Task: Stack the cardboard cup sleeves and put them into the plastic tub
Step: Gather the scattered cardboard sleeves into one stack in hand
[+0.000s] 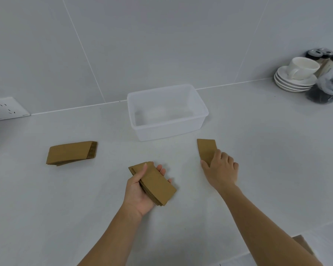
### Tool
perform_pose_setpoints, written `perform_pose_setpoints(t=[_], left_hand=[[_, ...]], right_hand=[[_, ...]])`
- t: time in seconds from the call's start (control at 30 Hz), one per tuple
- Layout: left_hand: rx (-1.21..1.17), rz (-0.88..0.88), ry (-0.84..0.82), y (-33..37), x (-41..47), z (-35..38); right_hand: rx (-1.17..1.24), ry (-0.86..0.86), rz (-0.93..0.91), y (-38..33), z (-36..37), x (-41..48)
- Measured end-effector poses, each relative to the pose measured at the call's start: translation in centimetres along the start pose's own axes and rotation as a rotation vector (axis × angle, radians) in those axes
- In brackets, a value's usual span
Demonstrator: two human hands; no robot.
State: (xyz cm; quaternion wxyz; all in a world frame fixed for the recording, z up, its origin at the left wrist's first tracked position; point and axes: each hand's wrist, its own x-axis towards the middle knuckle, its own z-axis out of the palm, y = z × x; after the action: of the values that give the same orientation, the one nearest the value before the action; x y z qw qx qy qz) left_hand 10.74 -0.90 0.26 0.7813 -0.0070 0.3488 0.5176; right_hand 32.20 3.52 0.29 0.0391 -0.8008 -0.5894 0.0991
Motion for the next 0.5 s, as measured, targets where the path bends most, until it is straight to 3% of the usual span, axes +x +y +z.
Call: perform_pose_setpoints(t=[0.13,0.23,0.37,0.5], left_hand=[[-0.018,0.0,0.01,0.3,0.2,0.0],[-0.037,0.002,0.001,0.6,0.3,0.0],[-0.063,0.025,-0.014,1.2,0.7,0.0],[-0.041,0.03,-0.048,1.8,0.9,0.0]], right_hand=[[0.015,0.015,-0.073,-0.8,-0.3,-0.1],[0.16,-0.012,-0.099,-1.6,-0.8,-0.3],[0.444,-0.134,-0.196,-4.2,-2.2,-1.5],[0.562,-0.244,-0.35,-7.7,-3.4,-3.3]])
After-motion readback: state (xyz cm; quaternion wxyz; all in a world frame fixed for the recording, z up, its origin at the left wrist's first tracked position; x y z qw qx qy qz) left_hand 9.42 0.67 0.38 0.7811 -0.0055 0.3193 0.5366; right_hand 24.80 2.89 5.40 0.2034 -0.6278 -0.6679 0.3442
